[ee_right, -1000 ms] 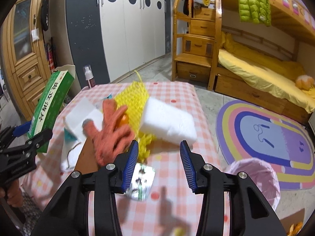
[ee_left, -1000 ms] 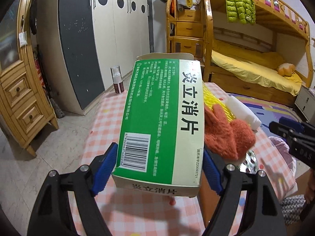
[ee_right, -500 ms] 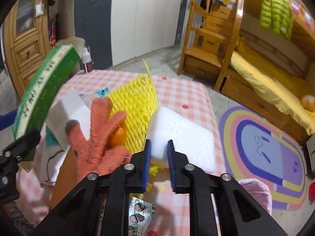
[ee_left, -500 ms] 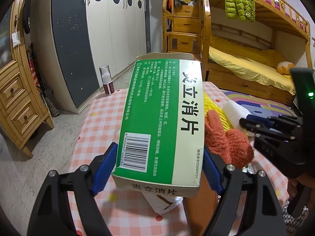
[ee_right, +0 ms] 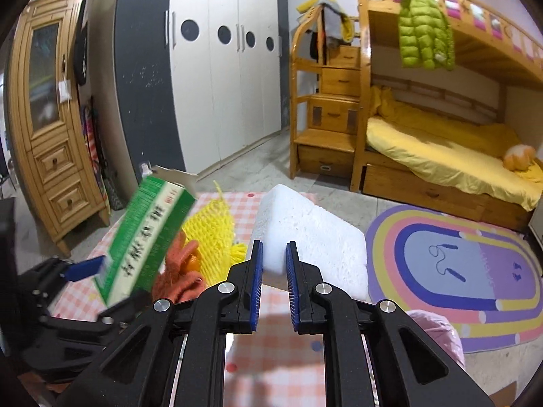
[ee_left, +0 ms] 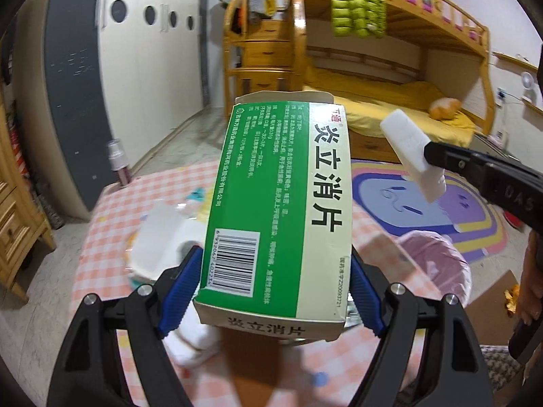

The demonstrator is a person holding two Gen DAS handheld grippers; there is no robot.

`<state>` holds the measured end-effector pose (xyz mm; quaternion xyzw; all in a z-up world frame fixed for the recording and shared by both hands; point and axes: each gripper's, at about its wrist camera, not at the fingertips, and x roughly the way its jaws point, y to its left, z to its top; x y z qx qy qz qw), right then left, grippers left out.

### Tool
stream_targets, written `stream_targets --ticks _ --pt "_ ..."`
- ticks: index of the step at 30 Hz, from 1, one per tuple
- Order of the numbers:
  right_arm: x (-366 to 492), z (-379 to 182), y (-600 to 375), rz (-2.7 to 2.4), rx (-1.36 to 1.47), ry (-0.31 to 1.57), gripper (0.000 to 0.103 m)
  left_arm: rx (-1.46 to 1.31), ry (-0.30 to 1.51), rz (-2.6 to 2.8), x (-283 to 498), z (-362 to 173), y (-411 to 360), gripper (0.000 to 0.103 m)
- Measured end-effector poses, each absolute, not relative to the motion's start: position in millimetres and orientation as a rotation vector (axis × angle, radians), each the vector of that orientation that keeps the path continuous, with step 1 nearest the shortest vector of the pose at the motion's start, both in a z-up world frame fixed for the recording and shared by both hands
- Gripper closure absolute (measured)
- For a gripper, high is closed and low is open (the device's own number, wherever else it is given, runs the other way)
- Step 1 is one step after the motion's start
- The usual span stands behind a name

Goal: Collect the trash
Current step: 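Grasp the white foam block with the right gripper while the left holds the box, then carry box and foam block over the pink bin and release both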

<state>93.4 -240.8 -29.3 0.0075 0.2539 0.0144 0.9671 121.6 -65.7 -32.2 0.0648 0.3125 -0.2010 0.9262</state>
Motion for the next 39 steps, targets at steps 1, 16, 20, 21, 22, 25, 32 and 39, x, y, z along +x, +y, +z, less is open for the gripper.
stream_targets --ticks 1,16,20,21,22,25,32,39 --pt "86.3 -28.0 -246.3 0.024 0.016 0.51 0.089 0.13 0.644 -0.428 119.7 -32.9 -71.2 0.025" --pt "22.6 -78.1 -356.8 -0.141 0.205 0.592 0.087 0.201 0.725 -0.688 106.9 -62.1 -188.2 0.025" --pt "17.0 -93.4 -379.1 -0.177 0.253 0.613 0.087 0.263 0.724 -0.762 100.5 -68.0 -227.2 0.025" --pt "16.5 -98.0 -385.4 -0.187 0.267 0.618 0.086 0.275 0.728 -0.784 100.3 -70.5 -238.3 0.025" --pt "16.1 -102.1 -391.0 -0.196 0.277 0.624 0.086 0.282 0.731 -0.793 100.0 -72.9 -244.2 0.024" --pt "17.4 -117.0 -407.2 -0.227 0.293 0.649 0.086 0.294 0.74 -0.826 102.5 -79.0 -267.0 0.024" --pt "22.9 -143.3 -439.0 -0.288 0.326 0.707 0.073 0.287 0.751 -0.87 107.6 -84.0 -286.3 0.023" --pt "12.1 -141.8 -444.9 -0.333 0.342 0.695 0.06 0.266 0.73 -0.827 108.1 -75.1 -279.3 0.014"
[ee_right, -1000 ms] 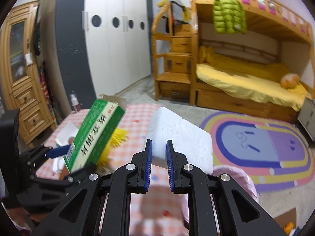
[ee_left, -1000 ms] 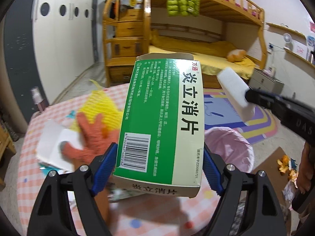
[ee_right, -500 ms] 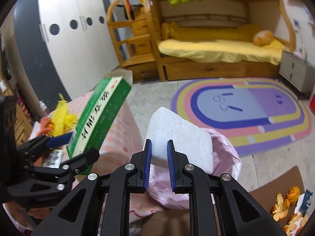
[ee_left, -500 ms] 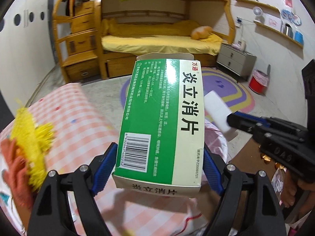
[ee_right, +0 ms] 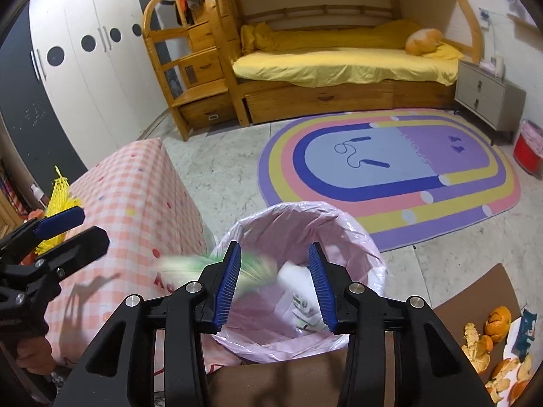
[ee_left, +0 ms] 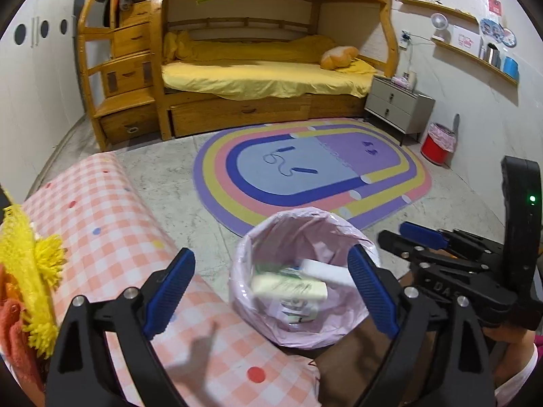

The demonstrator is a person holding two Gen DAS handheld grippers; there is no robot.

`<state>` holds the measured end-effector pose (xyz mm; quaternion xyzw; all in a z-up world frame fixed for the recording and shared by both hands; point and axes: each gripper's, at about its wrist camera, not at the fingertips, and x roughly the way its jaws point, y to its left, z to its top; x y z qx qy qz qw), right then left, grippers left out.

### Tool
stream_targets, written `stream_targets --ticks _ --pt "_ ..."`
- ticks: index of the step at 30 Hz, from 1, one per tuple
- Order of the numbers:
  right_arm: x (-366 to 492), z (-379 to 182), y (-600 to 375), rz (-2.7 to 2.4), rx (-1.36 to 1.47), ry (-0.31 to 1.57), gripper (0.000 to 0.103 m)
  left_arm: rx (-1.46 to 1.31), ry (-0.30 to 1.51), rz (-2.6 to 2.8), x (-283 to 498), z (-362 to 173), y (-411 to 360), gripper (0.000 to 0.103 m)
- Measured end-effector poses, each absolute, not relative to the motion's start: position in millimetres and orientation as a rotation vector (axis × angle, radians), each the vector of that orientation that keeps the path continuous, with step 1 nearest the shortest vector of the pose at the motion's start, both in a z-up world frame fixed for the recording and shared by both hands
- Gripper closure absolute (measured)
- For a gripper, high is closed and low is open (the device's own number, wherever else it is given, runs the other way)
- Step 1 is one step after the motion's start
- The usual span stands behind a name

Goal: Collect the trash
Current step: 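Carry box and foam block over the pink bin and release both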

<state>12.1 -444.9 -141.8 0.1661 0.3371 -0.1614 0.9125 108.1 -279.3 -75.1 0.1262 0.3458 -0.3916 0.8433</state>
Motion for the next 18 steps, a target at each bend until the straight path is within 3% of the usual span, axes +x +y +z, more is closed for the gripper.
stream_targets --ticks 18 --pt "36.0 -55.3 -333.4 -0.133 0.213 0.596 0.056 0.185 0.622 -0.465 111.6 -15.4 -128.9 0.014"
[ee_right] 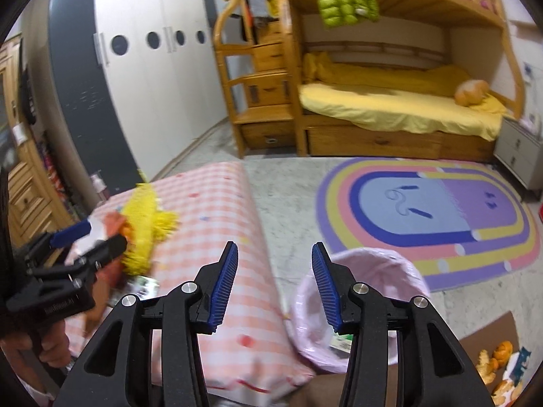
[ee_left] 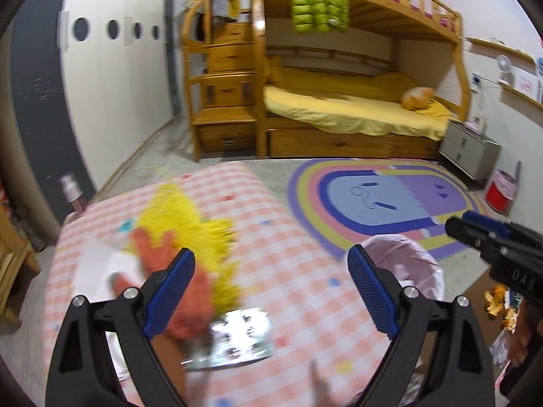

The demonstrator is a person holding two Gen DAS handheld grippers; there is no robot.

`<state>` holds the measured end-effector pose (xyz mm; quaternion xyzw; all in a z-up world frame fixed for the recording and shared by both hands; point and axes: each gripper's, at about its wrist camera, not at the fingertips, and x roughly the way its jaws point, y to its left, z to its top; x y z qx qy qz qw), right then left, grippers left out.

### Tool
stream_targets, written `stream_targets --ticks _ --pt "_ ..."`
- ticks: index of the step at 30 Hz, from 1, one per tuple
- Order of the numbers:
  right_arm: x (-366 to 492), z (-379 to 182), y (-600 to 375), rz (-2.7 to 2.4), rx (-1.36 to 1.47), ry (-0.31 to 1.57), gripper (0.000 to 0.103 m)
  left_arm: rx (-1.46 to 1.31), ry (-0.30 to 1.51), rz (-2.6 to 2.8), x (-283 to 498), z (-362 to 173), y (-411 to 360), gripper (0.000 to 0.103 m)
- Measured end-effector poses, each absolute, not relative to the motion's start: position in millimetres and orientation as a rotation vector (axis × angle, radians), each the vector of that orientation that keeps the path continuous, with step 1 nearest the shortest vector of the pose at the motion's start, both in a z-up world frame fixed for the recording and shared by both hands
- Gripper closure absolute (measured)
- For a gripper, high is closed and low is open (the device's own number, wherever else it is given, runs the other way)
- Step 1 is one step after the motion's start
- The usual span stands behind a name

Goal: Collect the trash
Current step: 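Carry box and foam block over the pink bin and release both, then grasp the orange knit glove with the right gripper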

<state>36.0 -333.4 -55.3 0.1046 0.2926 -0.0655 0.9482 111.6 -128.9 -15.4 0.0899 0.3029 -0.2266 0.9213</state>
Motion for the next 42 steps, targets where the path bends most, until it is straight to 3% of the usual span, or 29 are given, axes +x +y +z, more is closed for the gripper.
stream_targets --ticks 8,16,35,36,37,38,42 --pt "87.2 -47.1 -258.6 0.011 0.167 0.599 0.056 0.179 0.633 -0.261 131.0 -22.9 -34.9 0.014" --pt "111.2 -76.0 -204.6 0.092 0.122 0.615 0.056 0.137 0.748 -0.11 137.1 -52.6 38.1 0.014" --pt "119.5 -99.5 -132.3 0.219 -0.099 0.721 0.057 0.112 0.77 -0.064 144.3 -53.9 49.1 0.014" --pt "124.2 -102.2 -129.0 0.203 -0.122 0.738 0.061 0.108 0.771 -0.069 143.4 -54.1 49.5 0.014" --pt "124.9 -103.3 -127.8 0.194 -0.131 0.741 0.085 0.09 0.782 -0.1 142.3 -55.1 50.7 0.014" --pt "126.8 -103.3 -127.4 0.181 -0.139 0.741 0.09 0.077 0.793 -0.126 141.9 -56.3 51.3 0.014" --pt "130.6 -92.5 -131.3 0.185 -0.102 0.692 0.091 0.064 0.823 -0.21 136.9 -62.1 44.9 0.014"
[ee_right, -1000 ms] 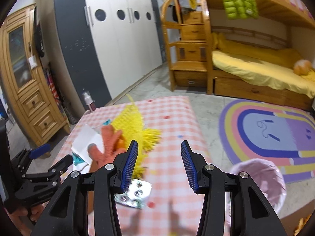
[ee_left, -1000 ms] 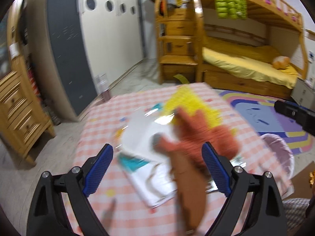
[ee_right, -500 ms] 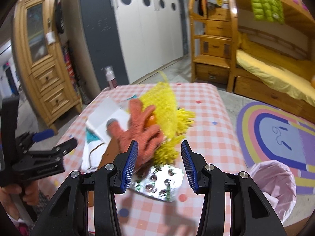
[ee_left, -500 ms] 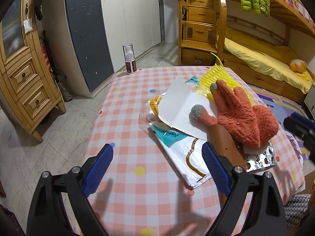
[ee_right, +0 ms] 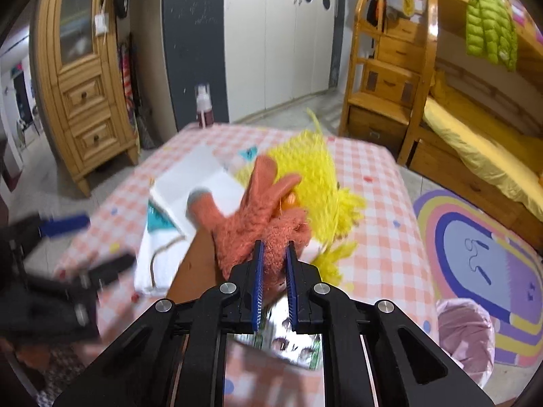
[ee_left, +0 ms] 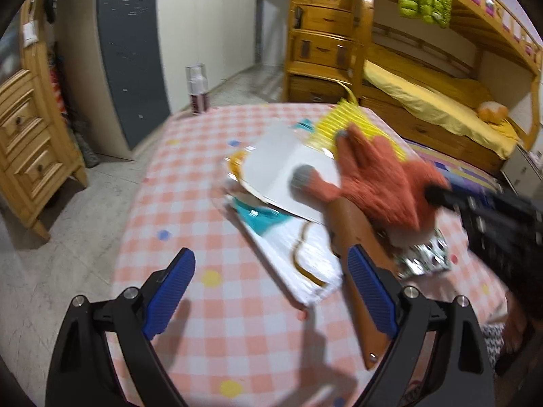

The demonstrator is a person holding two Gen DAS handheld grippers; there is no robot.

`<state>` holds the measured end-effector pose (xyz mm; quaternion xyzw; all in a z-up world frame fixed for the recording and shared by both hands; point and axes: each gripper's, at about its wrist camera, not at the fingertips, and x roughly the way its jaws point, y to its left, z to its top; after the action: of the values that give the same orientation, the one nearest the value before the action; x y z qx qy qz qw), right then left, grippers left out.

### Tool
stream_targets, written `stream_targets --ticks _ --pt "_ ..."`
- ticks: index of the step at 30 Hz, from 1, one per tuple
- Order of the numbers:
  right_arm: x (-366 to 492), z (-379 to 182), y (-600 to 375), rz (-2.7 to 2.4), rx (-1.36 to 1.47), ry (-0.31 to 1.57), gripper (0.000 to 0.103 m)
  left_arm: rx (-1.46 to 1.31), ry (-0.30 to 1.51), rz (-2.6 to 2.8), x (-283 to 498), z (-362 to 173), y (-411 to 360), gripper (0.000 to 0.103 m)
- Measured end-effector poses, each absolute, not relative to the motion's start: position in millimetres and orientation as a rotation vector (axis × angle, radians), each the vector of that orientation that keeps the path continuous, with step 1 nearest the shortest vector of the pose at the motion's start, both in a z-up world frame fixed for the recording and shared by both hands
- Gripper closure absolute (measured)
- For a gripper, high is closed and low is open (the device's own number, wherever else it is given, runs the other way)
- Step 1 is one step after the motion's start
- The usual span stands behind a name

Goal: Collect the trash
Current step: 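Grasp the orange knit glove with the right gripper, then grasp the brown leather sheath with the left gripper while the right lifts the glove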

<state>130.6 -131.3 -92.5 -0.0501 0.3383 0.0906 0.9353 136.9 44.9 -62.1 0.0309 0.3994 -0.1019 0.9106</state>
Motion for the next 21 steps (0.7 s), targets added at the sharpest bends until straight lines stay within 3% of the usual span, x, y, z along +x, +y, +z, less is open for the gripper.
stream_targets --ticks 14,17,18,21 --pt "129.0 -96.2 -151.4 0.204 -0.019 0.712 0.09 0.31 0.877 -0.34 114.6 -101.9 -37.6 0.026" --pt "128.1 -94.8 -151.5 0.211 -0.02 0.707 0.09 0.282 0.883 -0.36 116.3 -101.3 -35.0 0.042" --pt "127.8 -94.6 -151.5 0.213 -0.02 0.706 0.09 0.27 0.888 -0.37 116.9 -100.7 -33.6 0.054" --pt "127.5 -94.2 -151.1 0.219 -0.022 0.704 0.09 0.267 0.87 -0.333 117.8 -93.3 -23.4 0.054"
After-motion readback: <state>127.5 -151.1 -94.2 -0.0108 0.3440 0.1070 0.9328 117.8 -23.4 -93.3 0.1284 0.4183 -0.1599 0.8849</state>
